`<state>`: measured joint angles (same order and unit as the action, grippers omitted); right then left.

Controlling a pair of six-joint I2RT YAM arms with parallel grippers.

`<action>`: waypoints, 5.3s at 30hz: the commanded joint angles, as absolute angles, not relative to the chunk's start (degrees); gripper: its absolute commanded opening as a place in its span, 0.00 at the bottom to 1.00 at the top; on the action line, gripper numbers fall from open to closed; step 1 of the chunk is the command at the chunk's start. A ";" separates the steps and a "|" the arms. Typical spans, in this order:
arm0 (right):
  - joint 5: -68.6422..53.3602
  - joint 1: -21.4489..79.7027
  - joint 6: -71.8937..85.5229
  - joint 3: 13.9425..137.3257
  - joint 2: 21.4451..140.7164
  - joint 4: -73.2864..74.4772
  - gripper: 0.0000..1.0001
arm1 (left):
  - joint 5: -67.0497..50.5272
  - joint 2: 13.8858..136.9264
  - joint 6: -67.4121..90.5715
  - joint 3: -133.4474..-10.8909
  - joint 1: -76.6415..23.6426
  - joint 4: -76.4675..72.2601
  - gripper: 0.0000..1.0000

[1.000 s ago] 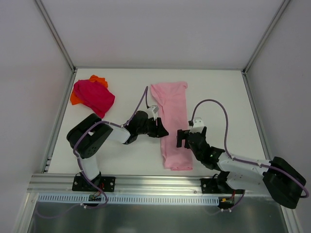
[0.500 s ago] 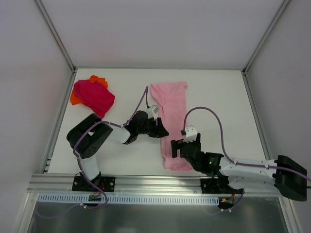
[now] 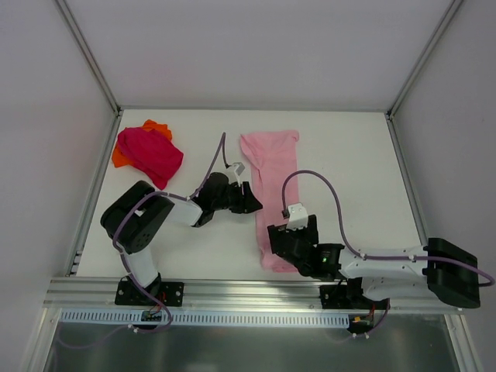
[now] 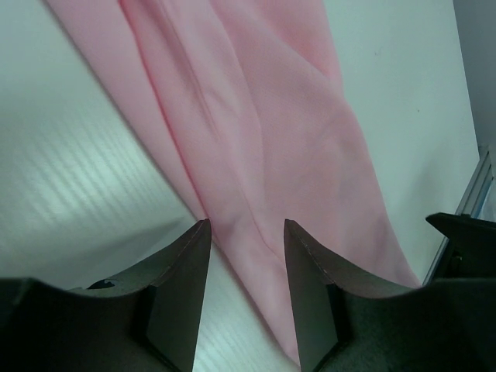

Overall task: Fold and stack the t-shirts
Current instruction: Rotate the tshirt 90 degrees, then grab the bottom of the folded rectangular tshirt with left arm

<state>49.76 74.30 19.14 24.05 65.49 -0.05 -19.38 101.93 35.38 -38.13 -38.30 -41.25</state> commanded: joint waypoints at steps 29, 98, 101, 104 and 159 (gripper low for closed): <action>56.78 59.68 19.16 32.60 60.91 9.66 0.97 | -10.99 85.32 36.83 -11.43 -53.08 -56.94 0.46; 62.23 59.24 23.02 33.57 61.26 19.77 0.90 | -16.79 106.08 34.72 -24.69 -64.07 -71.12 0.07; 62.31 59.24 23.20 33.49 60.73 20.13 0.90 | -16.00 106.09 34.37 -25.14 -64.16 -70.57 0.00; 62.31 59.15 23.38 33.22 60.38 20.30 0.90 | -13.10 103.63 34.28 -21.20 -64.25 -73.99 0.00; 66.79 57.84 27.68 37.34 61.00 27.93 0.89 | 1.04 90.18 23.12 -31.99 -79.71 -49.75 0.98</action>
<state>61.14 58.41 23.64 33.04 62.78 22.26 -3.86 93.47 25.74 -31.40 -77.58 -49.78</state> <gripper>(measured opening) 0.892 0.943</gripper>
